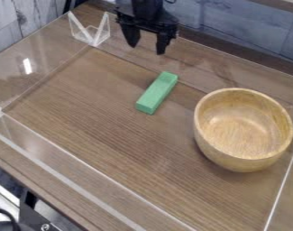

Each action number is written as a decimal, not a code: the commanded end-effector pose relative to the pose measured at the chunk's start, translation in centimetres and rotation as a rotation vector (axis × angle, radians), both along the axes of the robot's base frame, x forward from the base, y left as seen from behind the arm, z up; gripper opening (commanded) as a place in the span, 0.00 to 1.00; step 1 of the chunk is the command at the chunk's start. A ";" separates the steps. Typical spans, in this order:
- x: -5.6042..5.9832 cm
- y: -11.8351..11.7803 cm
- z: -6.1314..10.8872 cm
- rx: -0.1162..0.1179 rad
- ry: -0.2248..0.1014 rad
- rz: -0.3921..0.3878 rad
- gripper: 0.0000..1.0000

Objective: Move green stick from inside the wooden bowl to the table next to it

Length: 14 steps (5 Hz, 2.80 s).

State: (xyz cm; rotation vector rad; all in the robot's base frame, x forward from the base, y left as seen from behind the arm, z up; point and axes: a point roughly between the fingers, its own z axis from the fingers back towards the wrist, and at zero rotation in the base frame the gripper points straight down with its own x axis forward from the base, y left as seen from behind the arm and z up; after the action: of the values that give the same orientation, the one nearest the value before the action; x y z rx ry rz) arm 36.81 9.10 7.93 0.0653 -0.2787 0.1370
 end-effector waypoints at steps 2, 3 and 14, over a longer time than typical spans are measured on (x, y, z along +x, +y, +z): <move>0.3 -1.6 0.9 0.007 -0.056 0.024 1.00; 0.4 -0.5 2.9 -0.007 -0.054 0.015 0.00; -0.9 0.8 2.4 -0.049 0.012 0.175 1.00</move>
State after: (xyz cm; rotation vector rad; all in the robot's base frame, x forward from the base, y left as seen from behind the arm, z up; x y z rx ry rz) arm 35.16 9.88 8.41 0.0338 -0.1994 0.3240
